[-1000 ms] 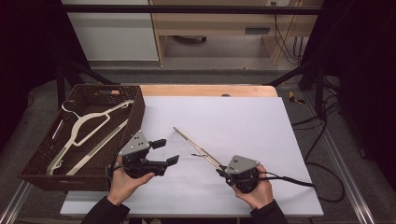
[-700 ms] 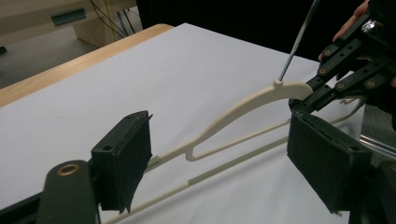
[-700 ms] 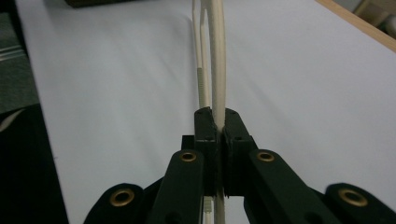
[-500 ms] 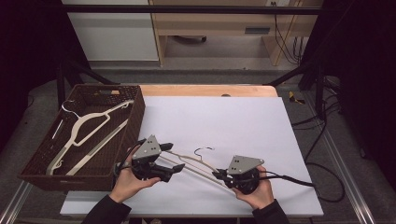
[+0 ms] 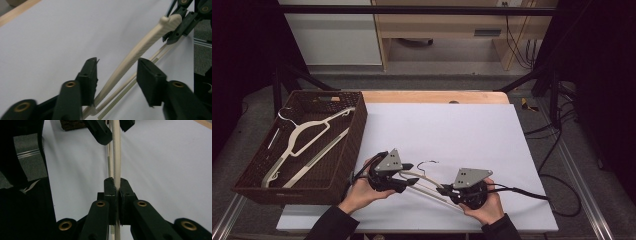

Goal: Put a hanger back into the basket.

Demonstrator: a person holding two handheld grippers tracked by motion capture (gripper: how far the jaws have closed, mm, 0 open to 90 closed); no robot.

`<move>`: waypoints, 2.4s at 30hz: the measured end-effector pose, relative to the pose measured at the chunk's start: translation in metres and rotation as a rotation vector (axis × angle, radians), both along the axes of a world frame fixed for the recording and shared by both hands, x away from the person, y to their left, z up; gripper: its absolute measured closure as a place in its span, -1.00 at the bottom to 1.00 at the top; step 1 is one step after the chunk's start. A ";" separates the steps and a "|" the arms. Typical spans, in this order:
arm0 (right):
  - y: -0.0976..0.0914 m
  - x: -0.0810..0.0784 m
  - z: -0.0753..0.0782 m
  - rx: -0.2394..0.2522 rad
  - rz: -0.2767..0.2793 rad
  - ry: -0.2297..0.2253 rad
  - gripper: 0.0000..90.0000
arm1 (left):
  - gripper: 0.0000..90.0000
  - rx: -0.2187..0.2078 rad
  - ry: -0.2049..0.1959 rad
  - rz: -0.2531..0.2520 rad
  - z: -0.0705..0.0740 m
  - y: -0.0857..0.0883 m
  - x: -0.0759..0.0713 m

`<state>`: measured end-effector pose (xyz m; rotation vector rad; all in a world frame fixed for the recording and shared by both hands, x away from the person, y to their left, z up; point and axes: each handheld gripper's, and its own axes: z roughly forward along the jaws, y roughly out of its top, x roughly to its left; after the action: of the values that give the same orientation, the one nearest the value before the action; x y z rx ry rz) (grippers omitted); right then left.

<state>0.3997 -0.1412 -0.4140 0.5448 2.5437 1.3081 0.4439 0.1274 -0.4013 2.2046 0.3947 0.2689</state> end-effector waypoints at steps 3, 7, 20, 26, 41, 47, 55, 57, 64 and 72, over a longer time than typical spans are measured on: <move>0.001 0.001 -0.001 -0.003 0.001 0.011 0.94 | 0.42 0.018 0.000 0.011 0.001 0.003 -0.001; 0.000 0.001 -0.001 -0.004 -0.009 0.012 0.90 | 0.54 0.052 -0.012 -0.009 0.004 0.002 -0.005; -0.009 0.001 0.009 0.005 -0.119 -0.064 0.30 | 0.88 0.026 0.058 -0.060 0.013 0.000 -0.025; -0.019 -0.001 0.019 0.046 -0.175 -0.091 0.06 | 0.93 -0.001 0.091 -0.016 0.015 0.004 -0.026; -0.057 0.008 0.017 0.154 -0.348 -0.058 -0.15 | 0.93 -0.118 0.046 0.112 0.050 0.034 -0.029; -0.067 0.009 0.018 0.184 -0.397 -0.072 -0.36 | 0.93 -0.155 0.033 0.178 0.067 0.053 -0.027; -0.074 0.010 0.018 0.190 -0.440 -0.059 -0.42 | 0.93 -0.182 -0.010 0.197 0.098 0.067 -0.027; -0.075 0.010 0.019 0.197 -0.448 -0.066 -0.45 | 0.93 -0.193 -0.020 0.206 0.107 0.072 -0.026; -0.081 0.009 0.021 0.205 -0.478 -0.076 -0.53 | 0.93 -0.185 -0.054 0.236 0.133 0.092 -0.019; -0.084 0.008 0.023 0.208 -0.487 -0.073 -0.57 | 0.93 -0.166 -0.086 0.282 0.154 0.128 0.001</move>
<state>0.4079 -0.2251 -0.3912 1.0557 2.0422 1.3725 0.4445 0.2553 -0.2472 1.9660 0.6568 0.4649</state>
